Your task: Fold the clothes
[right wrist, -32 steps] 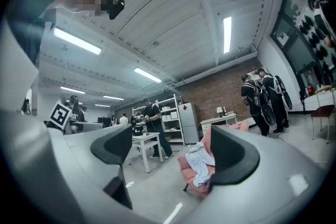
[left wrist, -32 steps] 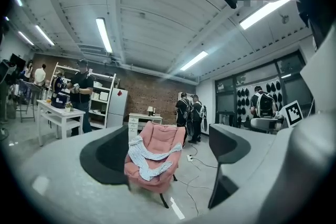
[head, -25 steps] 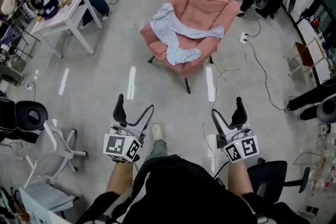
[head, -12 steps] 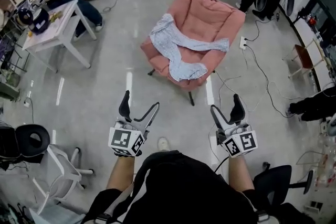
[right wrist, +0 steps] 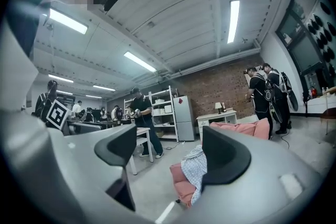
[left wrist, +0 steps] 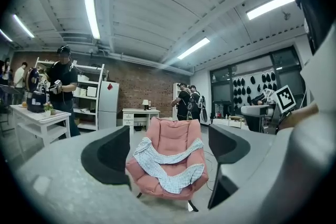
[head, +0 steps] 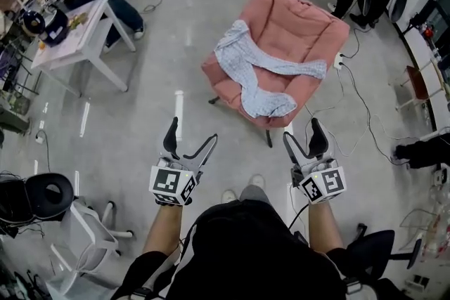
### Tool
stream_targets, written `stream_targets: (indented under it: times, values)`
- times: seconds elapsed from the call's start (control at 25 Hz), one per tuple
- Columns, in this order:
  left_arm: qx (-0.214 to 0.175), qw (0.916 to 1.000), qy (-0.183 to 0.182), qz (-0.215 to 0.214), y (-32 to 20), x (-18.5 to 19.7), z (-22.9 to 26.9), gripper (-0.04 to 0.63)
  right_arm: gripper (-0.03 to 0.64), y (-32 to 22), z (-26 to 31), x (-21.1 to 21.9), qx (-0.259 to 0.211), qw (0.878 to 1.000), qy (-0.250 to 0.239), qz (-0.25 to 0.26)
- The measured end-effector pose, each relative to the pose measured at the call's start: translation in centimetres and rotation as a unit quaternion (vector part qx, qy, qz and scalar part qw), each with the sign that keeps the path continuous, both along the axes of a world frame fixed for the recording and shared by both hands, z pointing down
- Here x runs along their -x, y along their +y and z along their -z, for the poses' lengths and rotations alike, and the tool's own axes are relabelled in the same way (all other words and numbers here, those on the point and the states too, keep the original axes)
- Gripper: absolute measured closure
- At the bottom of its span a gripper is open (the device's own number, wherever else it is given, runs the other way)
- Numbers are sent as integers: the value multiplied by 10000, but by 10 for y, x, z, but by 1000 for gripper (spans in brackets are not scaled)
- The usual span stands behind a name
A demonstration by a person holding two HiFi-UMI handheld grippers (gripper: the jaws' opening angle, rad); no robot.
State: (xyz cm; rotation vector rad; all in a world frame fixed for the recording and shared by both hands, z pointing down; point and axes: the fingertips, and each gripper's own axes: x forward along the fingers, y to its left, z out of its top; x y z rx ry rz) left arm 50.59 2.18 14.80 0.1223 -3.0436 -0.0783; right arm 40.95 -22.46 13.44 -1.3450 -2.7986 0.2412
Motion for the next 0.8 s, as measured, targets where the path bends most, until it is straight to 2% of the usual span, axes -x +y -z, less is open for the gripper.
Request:
stream_targets:
  times: [0.32, 0.6, 0.8]
  values:
    - [-56, 9999, 43, 133, 31, 56, -13, 126, 239, 37, -12, 70, 5, 9998, 31, 192]
    - [-86, 9994, -48, 321, 65, 147, -12, 129, 264, 77, -16, 173, -88, 9989, -102, 445]
    - [-151, 9989, 64, 444, 90, 210, -15, 130, 279, 104, -19, 243, -146, 9982, -93, 573]
